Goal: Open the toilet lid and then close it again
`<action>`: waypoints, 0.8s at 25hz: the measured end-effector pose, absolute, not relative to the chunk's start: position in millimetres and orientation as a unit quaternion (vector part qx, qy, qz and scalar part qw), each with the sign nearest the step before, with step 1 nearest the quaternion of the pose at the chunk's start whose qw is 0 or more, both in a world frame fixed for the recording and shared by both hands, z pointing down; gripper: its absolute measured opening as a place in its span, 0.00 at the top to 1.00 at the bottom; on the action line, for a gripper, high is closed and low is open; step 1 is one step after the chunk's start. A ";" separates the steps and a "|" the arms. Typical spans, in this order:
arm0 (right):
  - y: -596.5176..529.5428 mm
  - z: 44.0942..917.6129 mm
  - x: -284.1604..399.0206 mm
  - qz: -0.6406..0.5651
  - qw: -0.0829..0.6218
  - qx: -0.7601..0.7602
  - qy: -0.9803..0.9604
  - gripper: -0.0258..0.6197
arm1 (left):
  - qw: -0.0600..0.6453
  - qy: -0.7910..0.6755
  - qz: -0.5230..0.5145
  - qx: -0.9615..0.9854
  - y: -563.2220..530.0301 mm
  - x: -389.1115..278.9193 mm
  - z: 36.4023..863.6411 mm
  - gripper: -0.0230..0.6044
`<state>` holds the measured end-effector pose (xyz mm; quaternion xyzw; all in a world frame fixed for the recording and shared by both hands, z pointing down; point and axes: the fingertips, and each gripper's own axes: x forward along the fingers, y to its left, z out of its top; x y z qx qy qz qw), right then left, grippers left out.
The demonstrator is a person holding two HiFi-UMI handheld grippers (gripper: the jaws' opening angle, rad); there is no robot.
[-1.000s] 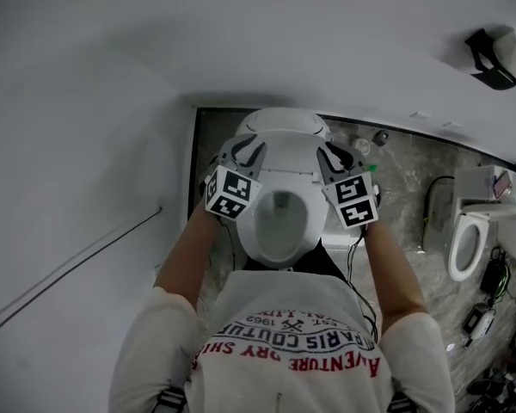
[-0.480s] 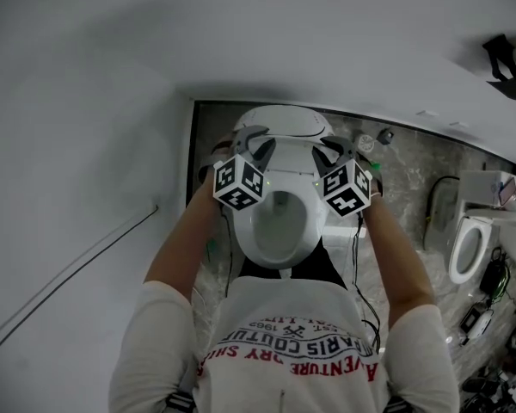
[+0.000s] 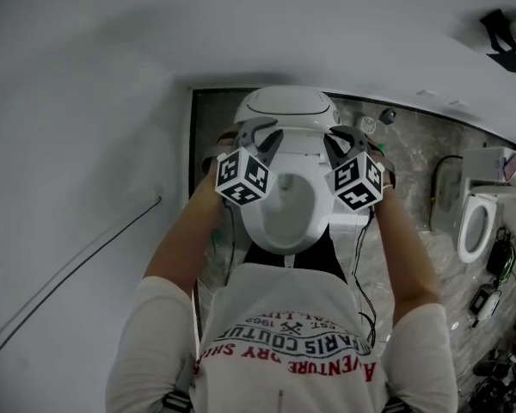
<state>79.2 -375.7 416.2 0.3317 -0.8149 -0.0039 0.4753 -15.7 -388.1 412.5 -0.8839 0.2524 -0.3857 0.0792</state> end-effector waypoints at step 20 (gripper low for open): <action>-229.0 424.5 77.4 0.005 0.480 0.368 -0.796 0.87 | 0.068 0.194 -0.358 -0.911 -236.0 -17.4 423.6 0.85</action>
